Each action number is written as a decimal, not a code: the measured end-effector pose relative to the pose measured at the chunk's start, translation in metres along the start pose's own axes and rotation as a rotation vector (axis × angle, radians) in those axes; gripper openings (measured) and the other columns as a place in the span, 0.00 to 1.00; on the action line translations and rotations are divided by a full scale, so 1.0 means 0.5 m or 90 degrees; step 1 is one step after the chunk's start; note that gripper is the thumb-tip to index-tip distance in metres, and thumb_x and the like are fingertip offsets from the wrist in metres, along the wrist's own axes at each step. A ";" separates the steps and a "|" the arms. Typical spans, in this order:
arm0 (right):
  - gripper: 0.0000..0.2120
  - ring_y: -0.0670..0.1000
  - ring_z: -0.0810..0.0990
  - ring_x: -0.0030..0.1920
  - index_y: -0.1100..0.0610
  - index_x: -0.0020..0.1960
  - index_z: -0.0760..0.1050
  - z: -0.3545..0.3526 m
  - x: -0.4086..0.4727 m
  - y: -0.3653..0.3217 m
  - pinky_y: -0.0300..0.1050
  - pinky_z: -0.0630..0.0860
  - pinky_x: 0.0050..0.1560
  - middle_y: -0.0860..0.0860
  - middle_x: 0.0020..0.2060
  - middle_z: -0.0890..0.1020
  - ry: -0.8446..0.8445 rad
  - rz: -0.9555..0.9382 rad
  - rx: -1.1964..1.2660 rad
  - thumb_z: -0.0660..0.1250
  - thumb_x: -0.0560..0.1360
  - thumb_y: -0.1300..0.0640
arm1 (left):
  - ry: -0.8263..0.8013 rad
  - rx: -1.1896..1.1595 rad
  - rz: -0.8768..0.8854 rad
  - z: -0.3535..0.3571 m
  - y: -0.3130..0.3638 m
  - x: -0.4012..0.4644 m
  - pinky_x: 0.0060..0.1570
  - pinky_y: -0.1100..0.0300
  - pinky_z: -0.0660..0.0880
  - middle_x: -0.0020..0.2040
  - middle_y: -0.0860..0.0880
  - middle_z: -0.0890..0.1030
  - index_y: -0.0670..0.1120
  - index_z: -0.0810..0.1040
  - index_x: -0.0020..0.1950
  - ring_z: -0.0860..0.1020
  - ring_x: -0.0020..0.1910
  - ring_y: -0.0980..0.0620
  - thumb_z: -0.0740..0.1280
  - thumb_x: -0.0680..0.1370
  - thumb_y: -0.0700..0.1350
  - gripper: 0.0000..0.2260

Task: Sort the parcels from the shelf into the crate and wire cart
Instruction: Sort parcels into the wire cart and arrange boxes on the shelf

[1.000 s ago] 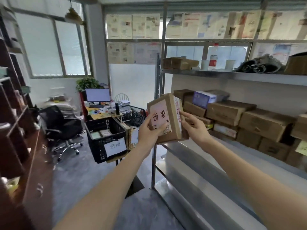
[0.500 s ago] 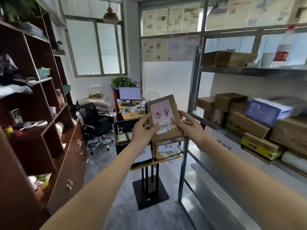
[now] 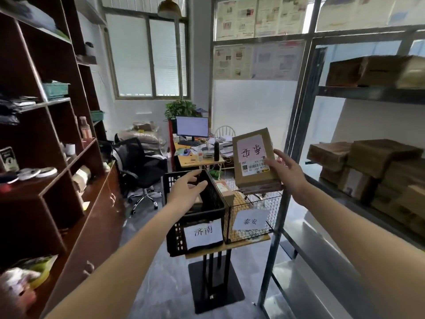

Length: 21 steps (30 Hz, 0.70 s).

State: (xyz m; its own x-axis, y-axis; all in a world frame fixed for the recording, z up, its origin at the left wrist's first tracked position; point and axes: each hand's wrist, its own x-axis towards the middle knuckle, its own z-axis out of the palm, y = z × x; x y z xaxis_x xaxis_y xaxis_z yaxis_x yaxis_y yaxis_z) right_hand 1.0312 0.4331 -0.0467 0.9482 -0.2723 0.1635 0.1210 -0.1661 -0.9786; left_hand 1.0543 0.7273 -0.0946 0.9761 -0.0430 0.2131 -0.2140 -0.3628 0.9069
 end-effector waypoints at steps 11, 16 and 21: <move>0.31 0.57 0.85 0.54 0.39 0.72 0.72 0.094 0.422 0.115 0.58 0.82 0.57 0.59 0.60 0.82 0.046 0.054 -0.074 0.77 0.72 0.45 | -0.122 0.170 0.045 0.069 -0.141 0.458 0.68 0.48 0.72 0.75 0.54 0.71 0.56 0.70 0.76 0.71 0.72 0.49 0.67 0.80 0.58 0.25; 0.26 0.51 0.82 0.50 0.42 0.73 0.71 0.110 0.557 0.179 0.43 0.79 0.42 0.55 0.56 0.80 0.031 0.083 -0.113 0.73 0.77 0.48 | -0.167 0.234 0.050 0.118 -0.194 0.608 0.70 0.49 0.70 0.76 0.53 0.70 0.53 0.70 0.77 0.70 0.73 0.49 0.67 0.81 0.58 0.25; 0.26 0.52 0.83 0.47 0.43 0.74 0.71 0.110 0.721 0.276 0.36 0.77 0.34 0.58 0.56 0.82 0.012 0.113 -0.128 0.72 0.78 0.49 | -0.200 0.293 0.048 0.192 -0.254 0.761 0.68 0.52 0.70 0.77 0.53 0.68 0.54 0.68 0.77 0.70 0.73 0.50 0.67 0.81 0.58 0.25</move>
State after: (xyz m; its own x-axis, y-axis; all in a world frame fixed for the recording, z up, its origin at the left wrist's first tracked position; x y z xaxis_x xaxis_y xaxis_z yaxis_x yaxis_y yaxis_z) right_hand 1.4059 0.3642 -0.1299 0.9437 -0.3308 -0.0045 -0.1091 -0.2984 -0.9482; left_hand 1.4565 0.6678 -0.1637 0.9383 -0.3342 0.0886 -0.3134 -0.7138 0.6263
